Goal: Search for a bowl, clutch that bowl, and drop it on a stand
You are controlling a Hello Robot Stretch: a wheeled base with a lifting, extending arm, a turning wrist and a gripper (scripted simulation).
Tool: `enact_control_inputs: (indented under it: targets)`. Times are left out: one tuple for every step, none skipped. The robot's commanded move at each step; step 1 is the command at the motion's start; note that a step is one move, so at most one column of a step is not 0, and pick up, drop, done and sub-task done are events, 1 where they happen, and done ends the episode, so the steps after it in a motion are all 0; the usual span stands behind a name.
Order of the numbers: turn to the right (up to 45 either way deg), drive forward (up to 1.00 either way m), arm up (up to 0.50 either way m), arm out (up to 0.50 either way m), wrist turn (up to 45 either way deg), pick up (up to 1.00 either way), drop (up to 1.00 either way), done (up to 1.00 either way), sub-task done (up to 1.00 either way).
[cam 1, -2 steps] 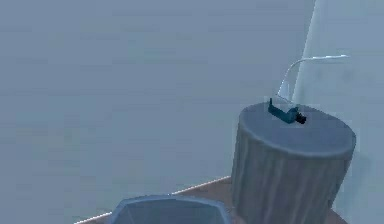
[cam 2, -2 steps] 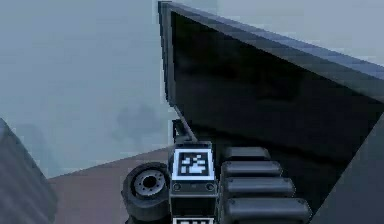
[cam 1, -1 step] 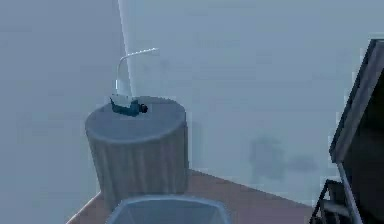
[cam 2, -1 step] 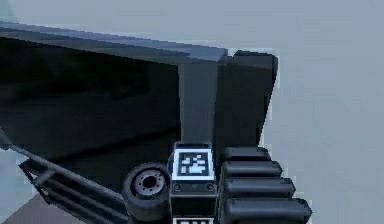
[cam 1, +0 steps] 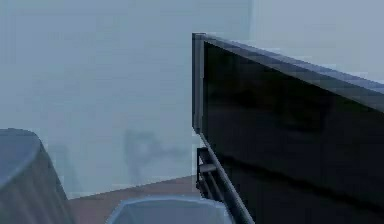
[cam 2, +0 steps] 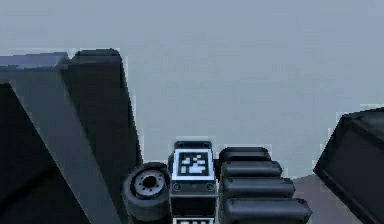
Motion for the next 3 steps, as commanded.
enact_control_inputs:
  targets:
    - [-45.0, 0.0, 0.0, 0.0, 0.0, 0.0, 0.0, 0.0, 0.0]
    - [-30.0, 0.0, 0.0, 0.0, 0.0, 0.0, 0.0, 0.0, 0.0]
    - [0.0, 0.0, 0.0, 0.48, 0.0, 0.0, 0.0, 0.0, 0.0]
